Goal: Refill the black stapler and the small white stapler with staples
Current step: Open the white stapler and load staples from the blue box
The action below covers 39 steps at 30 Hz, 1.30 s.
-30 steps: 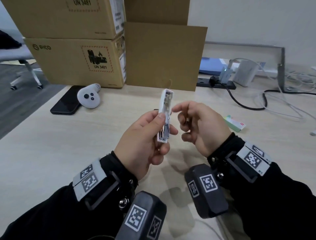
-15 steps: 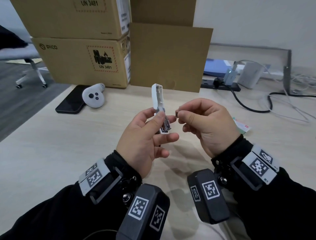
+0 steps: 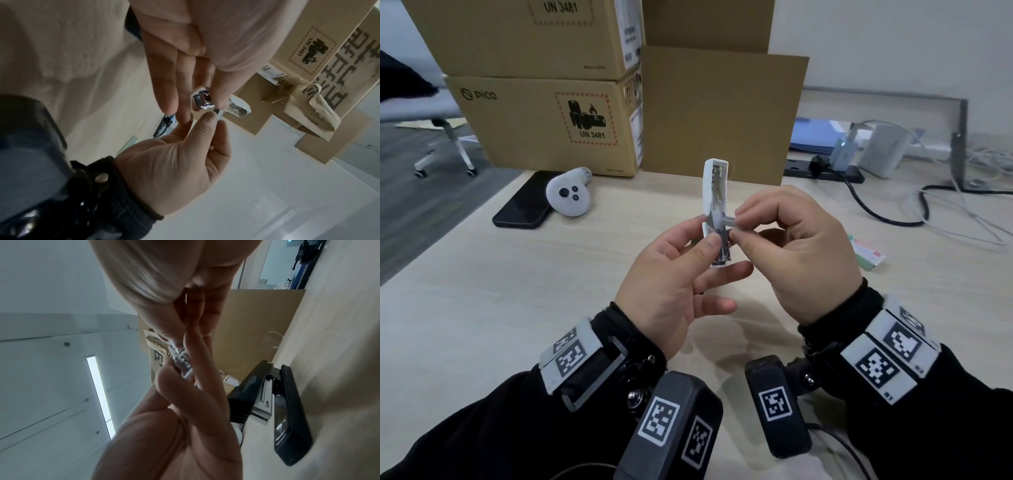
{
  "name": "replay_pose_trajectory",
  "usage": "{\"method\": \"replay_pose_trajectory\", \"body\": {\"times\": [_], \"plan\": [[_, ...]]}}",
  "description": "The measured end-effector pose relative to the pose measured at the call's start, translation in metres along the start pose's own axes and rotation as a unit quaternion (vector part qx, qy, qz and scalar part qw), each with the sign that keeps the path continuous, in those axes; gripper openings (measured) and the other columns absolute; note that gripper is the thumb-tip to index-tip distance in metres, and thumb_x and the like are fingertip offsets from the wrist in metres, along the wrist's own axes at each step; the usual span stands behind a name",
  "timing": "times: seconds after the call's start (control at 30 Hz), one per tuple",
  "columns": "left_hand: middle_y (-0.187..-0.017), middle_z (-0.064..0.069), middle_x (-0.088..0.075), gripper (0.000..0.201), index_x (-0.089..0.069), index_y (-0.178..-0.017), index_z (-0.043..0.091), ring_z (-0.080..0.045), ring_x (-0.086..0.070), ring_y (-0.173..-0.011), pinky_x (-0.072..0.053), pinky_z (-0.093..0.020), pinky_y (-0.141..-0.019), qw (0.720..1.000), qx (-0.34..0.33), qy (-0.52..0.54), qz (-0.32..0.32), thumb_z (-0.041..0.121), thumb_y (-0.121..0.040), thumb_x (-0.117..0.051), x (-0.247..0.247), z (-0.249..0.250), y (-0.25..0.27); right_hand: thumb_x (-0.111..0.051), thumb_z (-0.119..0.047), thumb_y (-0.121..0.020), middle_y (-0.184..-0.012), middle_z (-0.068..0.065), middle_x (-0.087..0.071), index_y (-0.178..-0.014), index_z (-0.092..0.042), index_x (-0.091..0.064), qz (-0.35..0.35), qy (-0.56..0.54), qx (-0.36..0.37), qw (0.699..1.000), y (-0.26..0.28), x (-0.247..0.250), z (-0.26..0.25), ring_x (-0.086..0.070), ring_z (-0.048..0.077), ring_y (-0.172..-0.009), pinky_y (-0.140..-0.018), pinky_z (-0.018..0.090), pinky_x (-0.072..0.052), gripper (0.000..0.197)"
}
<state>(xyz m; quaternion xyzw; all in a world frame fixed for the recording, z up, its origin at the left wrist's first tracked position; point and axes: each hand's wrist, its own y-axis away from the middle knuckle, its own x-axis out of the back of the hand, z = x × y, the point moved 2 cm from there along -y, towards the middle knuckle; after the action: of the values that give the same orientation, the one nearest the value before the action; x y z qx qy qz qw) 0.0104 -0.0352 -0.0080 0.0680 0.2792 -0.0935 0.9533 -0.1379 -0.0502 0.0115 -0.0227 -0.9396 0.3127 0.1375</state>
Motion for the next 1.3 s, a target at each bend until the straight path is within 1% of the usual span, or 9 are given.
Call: {"method": "replay_pose_trajectory", "body": {"times": [0.17, 0.3, 0.4, 0.5, 0.63, 0.9, 1.1, 1.2, 1.3], "plan": [[-0.094, -0.009, -0.073, 0.044, -0.063, -0.123, 0.012, -0.021, -0.075, -0.069, -0.050, -0.024, -0.038, 1.000, -0.002, -0.009, 0.005, 0.023, -0.081, -0.067, 0.0015, -0.0003, -0.0011, -0.073, 0.002, -0.081, -0.096, -0.006, -0.071, -0.084, -0.013, -0.073, -0.050, 0.030, 0.044, 0.997, 0.0013, -0.0019, -0.0028, -0.069, 0.019, -0.090, -0.069, 0.038, -0.058, 0.015], [-0.101, -0.011, -0.072, 0.053, -0.060, -0.129, 0.009, -0.017, -0.072, -0.063, -0.049, -0.023, -0.039, 1.000, -0.005, -0.006, 0.006, 0.027, -0.079, -0.068, 0.0017, 0.0002, -0.0016, -0.074, -0.001, -0.082, -0.102, -0.009, -0.073, -0.090, -0.018, -0.077, -0.073, 0.034, 0.046, 0.996, 0.0009, -0.0017, -0.0056, -0.070, 0.017, -0.093, -0.071, 0.029, -0.058, 0.019], [-0.088, -0.007, -0.073, 0.055, -0.060, -0.130, 0.009, -0.016, -0.071, -0.061, -0.049, -0.023, -0.040, 1.000, -0.001, 0.006, 0.007, 0.027, -0.079, -0.068, 0.0026, 0.0006, -0.0024, -0.074, -0.003, -0.084, -0.106, -0.009, -0.074, -0.093, -0.018, -0.079, -0.088, 0.038, 0.038, 0.995, 0.0017, -0.0019, -0.0057, -0.070, 0.014, -0.100, -0.074, 0.024, -0.057, 0.018], [-0.083, -0.005, -0.072, 0.049, -0.062, -0.125, 0.011, -0.016, -0.072, -0.062, -0.049, -0.023, -0.039, 1.000, 0.004, 0.010, 0.009, 0.027, -0.079, -0.068, 0.0030, 0.0004, -0.0031, -0.072, -0.003, -0.085, -0.101, -0.009, -0.074, -0.089, -0.015, -0.080, -0.092, 0.050, 0.044, 0.994, 0.0010, -0.0012, -0.0046, -0.070, 0.013, -0.099, -0.073, 0.028, -0.058, 0.014], [-0.095, -0.010, -0.073, 0.049, -0.061, -0.127, 0.009, -0.019, -0.074, -0.064, -0.049, -0.023, -0.039, 1.000, 0.007, 0.009, 0.017, 0.026, -0.082, -0.067, 0.0031, -0.0008, -0.0032, -0.070, 0.001, -0.084, -0.092, -0.003, -0.072, -0.087, -0.014, -0.076, -0.107, 0.073, 0.061, 0.990, -0.0014, -0.0002, -0.0046, -0.068, 0.015, -0.092, -0.070, 0.027, -0.056, 0.016], [-0.097, -0.004, -0.076, 0.041, -0.067, -0.124, 0.013, -0.015, -0.072, -0.063, -0.045, -0.021, -0.037, 1.000, 0.007, -0.004, 0.017, 0.028, -0.085, -0.064, 0.0034, -0.0004, -0.0023, -0.066, 0.009, -0.086, -0.084, -0.007, -0.072, -0.086, -0.022, -0.072, -0.026, -0.032, 0.002, 0.999, -0.0022, 0.0032, -0.0048, -0.072, 0.015, -0.079, -0.069, 0.035, -0.058, 0.031], [-0.113, -0.019, -0.071, 0.041, -0.071, -0.121, 0.014, -0.012, -0.066, -0.056, -0.041, -0.019, -0.035, 1.000, 0.006, -0.025, 0.014, 0.030, -0.084, -0.065, 0.0014, -0.0020, -0.0011, -0.065, 0.009, -0.087, -0.087, 0.009, -0.073, -0.087, -0.019, -0.072, -0.021, -0.046, -0.017, 0.999, -0.0008, 0.0010, -0.0076, -0.072, 0.014, -0.071, -0.066, 0.021, -0.054, 0.029], [-0.108, -0.016, -0.072, 0.034, -0.071, -0.121, 0.013, -0.012, -0.066, -0.055, -0.042, -0.019, -0.034, 0.999, 0.007, -0.036, 0.014, 0.026, -0.090, -0.063, 0.0014, -0.0023, -0.0009, -0.067, 0.004, -0.087, -0.088, 0.007, -0.073, -0.086, -0.024, -0.072, -0.019, -0.020, -0.015, 1.000, -0.0007, 0.0008, -0.0066, -0.073, 0.018, -0.075, -0.068, 0.027, -0.056, 0.029], [-0.086, -0.003, -0.072, 0.038, -0.071, -0.119, 0.012, -0.013, -0.067, -0.056, -0.042, -0.020, -0.034, 0.999, 0.007, -0.042, 0.008, 0.028, -0.085, -0.064, 0.0013, -0.0025, -0.0005, -0.070, 0.000, -0.086, -0.086, 0.001, -0.074, -0.086, -0.026, -0.073, -0.021, -0.003, -0.014, 1.000, -0.0003, 0.0006, -0.0063, -0.072, 0.020, -0.081, -0.071, 0.039, -0.059, 0.027]]}}
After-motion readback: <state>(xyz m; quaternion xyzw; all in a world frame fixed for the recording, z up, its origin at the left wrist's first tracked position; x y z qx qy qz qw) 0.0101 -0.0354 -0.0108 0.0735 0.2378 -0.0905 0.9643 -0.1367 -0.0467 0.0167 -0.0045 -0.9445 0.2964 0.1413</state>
